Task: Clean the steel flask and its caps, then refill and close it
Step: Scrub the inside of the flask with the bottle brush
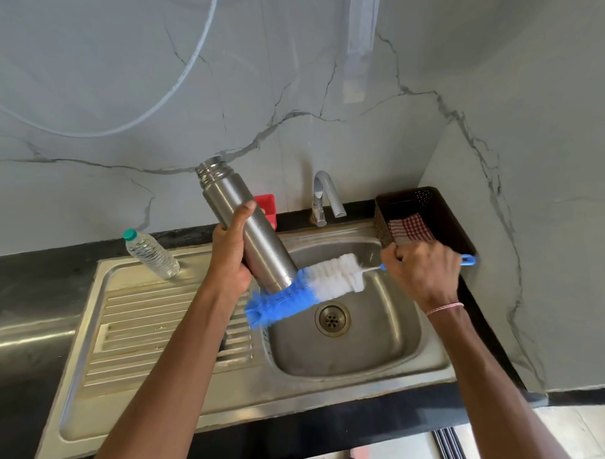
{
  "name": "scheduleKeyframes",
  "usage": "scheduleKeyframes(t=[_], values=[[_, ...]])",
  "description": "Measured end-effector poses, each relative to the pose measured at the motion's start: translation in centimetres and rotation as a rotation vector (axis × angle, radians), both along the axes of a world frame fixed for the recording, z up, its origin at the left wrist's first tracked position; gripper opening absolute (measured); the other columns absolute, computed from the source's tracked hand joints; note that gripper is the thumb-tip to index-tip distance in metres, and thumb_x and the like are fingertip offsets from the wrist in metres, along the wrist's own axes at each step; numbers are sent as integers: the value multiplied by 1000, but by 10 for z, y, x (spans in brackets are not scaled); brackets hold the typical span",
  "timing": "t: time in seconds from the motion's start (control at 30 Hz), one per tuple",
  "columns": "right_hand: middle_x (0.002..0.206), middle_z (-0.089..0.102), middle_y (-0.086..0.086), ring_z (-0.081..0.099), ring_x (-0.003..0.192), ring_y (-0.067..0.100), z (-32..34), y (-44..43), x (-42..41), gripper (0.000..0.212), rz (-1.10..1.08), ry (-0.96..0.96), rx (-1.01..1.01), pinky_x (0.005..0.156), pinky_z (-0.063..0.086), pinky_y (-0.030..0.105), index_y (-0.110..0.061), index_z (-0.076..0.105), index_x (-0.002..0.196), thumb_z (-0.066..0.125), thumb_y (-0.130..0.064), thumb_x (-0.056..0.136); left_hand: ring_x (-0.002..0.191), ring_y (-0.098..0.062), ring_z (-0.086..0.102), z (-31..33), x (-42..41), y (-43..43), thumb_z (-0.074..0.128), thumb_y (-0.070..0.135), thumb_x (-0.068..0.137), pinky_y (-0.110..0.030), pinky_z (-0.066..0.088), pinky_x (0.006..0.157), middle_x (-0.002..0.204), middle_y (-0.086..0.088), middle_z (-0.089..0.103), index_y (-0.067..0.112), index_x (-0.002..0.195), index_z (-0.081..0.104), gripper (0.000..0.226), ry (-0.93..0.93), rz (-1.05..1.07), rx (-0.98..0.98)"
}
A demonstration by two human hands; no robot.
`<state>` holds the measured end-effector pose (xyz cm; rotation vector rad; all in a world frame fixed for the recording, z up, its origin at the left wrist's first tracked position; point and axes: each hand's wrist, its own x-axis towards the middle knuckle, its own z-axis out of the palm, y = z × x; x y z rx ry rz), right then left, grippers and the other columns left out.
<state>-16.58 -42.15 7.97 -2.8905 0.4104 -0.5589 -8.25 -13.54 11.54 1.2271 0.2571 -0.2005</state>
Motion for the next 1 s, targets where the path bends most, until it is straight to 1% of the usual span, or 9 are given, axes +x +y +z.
scheduleKeyframes(t=[0.1, 0.23, 0.33, 0.4, 0.5, 0.6, 0.73, 0.83, 1.0], values=[[38, 23, -5, 26, 34, 21, -1, 4, 2, 46, 10, 18, -28, 48, 13, 18, -10, 57, 42, 72, -23, 83, 82, -20, 73, -3, -2, -8, 84, 39, 77, -34, 61, 68, 88, -4, 74, 15, 111, 71, 44, -20, -2, 14], [37, 34, 1, 36, 35, 25, 1, -24, -6, 45, -48, 16, 7, 47, 30, 23, -10, 57, 43, 71, -23, 84, 75, -17, 74, -6, 2, 4, 84, 38, 75, -33, 60, 65, 85, -2, 72, 15, 110, 66, 47, 1, 67, -13], [38, 30, -2, 33, 35, 24, 1, -8, -2, 46, -9, 16, -21, 47, 23, 22, -10, 58, 44, 66, -27, 86, 75, -15, 74, -7, -2, -6, 84, 36, 76, -33, 60, 65, 84, 0, 73, 16, 115, 64, 49, 5, 59, -36], [39, 28, -3, 30, 35, 24, -2, 6, 2, 44, 19, 20, -42, 48, 20, 21, -11, 59, 44, 69, -26, 84, 75, -15, 73, -6, -5, -15, 84, 36, 72, -32, 60, 64, 84, 1, 73, 16, 116, 63, 53, -3, 44, -34], [38, 31, -1, 33, 35, 26, -4, -3, 0, 43, 10, 41, -25, 47, 25, 23, -10, 58, 44, 72, -23, 82, 74, -14, 73, -8, -1, -8, 88, 35, 73, -32, 61, 65, 80, 4, 74, 18, 112, 64, 49, -9, 62, -19], [39, 34, 0, 37, 38, 26, -4, -18, -4, 41, -23, 44, -6, 48, 28, 24, -11, 61, 46, 71, -25, 83, 74, -14, 74, -11, 4, 5, 86, 34, 78, -35, 59, 69, 84, 1, 72, 19, 112, 64, 43, -1, 107, -8], [37, 28, -4, 30, 34, 22, -3, 3, 3, 47, 27, 4, -37, 49, 19, 20, -10, 56, 42, 63, -28, 85, 78, -15, 73, -13, -1, -9, 88, 34, 74, -37, 60, 72, 85, 2, 73, 21, 112, 65, 46, -14, 75, 6], [37, 28, -4, 29, 33, 22, -4, 7, 4, 45, 44, 13, -56, 49, 17, 18, -11, 57, 43, 68, -26, 84, 78, -13, 72, -17, -1, -12, 81, 28, 83, -36, 59, 73, 83, 4, 72, 21, 113, 64, 35, -10, 78, 28], [38, 32, -2, 35, 36, 23, -4, -19, -3, 44, 8, 13, -3, 47, 24, 21, -11, 60, 44, 67, -26, 85, 80, -16, 72, -19, 4, 5, 81, 30, 84, -40, 58, 77, 87, 0, 70, 20, 113, 64, 35, 12, 136, 3]])
